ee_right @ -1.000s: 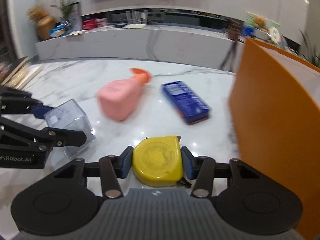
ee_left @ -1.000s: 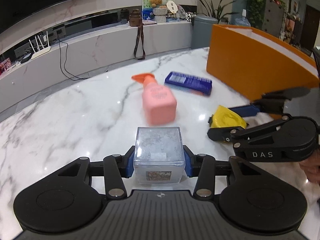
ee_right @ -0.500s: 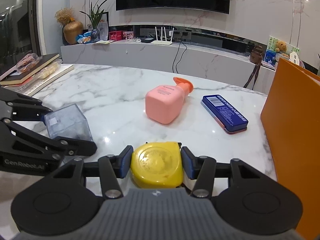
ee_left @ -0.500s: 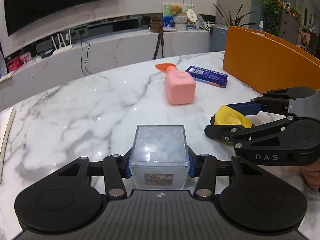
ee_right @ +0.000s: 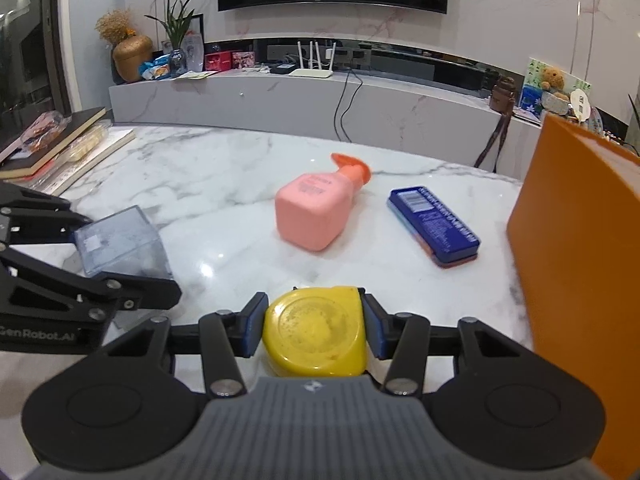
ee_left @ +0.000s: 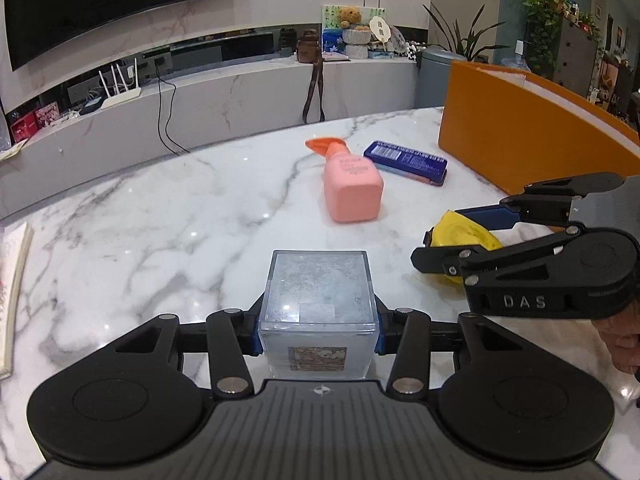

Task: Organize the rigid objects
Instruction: 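Lift the clear cube box and yellow tape measure and carry them over the orange box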

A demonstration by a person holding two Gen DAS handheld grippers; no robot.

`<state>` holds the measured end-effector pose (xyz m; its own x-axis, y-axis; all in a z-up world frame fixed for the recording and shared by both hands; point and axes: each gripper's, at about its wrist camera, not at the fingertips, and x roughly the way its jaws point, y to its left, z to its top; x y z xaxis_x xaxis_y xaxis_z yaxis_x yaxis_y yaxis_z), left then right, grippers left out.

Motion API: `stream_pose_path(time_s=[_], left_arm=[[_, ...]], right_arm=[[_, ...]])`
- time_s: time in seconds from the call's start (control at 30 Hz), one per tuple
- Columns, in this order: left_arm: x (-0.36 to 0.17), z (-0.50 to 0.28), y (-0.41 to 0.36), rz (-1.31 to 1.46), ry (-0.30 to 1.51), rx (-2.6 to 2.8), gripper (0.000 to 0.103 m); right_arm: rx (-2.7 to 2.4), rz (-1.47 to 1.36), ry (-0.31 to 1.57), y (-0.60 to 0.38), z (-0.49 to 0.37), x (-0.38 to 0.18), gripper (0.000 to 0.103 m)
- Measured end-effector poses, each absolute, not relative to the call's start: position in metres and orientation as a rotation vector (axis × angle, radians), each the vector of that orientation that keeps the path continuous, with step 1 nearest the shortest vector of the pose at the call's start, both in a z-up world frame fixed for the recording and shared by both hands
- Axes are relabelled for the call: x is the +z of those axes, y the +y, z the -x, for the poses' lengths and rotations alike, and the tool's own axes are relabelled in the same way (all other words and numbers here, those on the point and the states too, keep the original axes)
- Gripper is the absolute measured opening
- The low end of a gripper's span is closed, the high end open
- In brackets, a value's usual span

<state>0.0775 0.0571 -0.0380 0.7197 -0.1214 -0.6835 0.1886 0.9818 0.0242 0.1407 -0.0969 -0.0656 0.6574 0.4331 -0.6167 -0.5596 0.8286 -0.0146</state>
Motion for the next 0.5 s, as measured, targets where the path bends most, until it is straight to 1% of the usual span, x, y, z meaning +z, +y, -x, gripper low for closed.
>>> stream_pose_path(time_s=[0.2, 0.5], left_arm=[[-0.020, -0.076, 0.057, -0.072, 0.735, -0.157, 0.053], [0.012, -0.074, 0.053, -0.068, 0.688, -0.150, 0.053]], right_arm=[[0.552, 0.209, 0.612, -0.099, -0.138, -0.042, 0.052], [0.527, 0.205, 0.533, -0.105, -0.126, 0.011, 0.052]])
